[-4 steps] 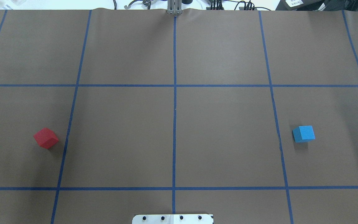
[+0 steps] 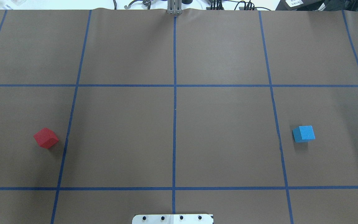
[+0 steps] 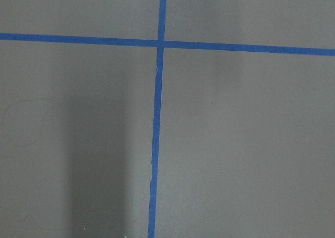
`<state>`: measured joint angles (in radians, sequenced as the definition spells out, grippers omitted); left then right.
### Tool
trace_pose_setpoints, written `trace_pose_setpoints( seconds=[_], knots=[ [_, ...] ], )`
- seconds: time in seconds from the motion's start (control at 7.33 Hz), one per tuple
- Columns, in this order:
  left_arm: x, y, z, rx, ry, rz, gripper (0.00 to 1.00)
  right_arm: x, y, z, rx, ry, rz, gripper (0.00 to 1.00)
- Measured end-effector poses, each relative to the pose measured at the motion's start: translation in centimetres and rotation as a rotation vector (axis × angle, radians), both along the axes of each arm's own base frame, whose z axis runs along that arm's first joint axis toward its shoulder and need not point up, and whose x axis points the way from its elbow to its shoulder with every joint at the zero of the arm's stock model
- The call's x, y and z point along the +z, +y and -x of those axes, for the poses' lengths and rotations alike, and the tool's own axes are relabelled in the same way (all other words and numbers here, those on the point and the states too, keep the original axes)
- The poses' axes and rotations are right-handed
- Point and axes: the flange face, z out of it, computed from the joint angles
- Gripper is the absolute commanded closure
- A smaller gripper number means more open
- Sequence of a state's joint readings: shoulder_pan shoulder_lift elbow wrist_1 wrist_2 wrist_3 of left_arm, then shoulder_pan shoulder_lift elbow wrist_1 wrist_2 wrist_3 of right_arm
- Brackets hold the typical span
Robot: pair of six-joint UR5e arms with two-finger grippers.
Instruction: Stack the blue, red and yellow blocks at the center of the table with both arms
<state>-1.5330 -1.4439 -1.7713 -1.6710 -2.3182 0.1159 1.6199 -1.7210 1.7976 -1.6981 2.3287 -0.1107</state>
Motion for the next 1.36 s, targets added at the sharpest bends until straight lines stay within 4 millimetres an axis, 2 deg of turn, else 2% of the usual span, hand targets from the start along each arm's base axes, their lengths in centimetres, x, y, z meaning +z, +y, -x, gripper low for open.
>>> trace_pose_setpoints(
  seconds=[0.27,0.41,0.68,0.95,1.23,1.36],
  knots=[
    [-0.9,-0.5,0.0,-0.002,-0.004,-0.019,0.00,-0.6,-0.3,0.0,0.002,0.000,-0.020,0.00],
    [-2.1,-1.1,0.0,-0.005,-0.003,-0.041,0.00,-1.3,-0.9,0.0,0.006,0.003,-0.070,0.00],
    [-5.4,-3.1,0.0,-0.006,0.001,-0.113,0.00,-2.8,-2.2,-0.1,0.010,0.004,-0.221,0.00],
    [-9.0,-6.2,-0.1,-0.008,0.000,-0.208,0.00,-3.2,-2.4,0.3,0.005,-0.041,-0.269,0.00],
    [-10.9,-8.0,-0.2,-0.007,0.007,-0.253,0.00,-4.2,-2.3,1.3,0.013,-0.110,-0.286,0.00],
    [-11.3,-8.2,-0.2,-0.006,0.008,-0.261,0.00,-5.6,-2.6,3.0,0.029,-0.135,-0.264,0.00]
  ],
)
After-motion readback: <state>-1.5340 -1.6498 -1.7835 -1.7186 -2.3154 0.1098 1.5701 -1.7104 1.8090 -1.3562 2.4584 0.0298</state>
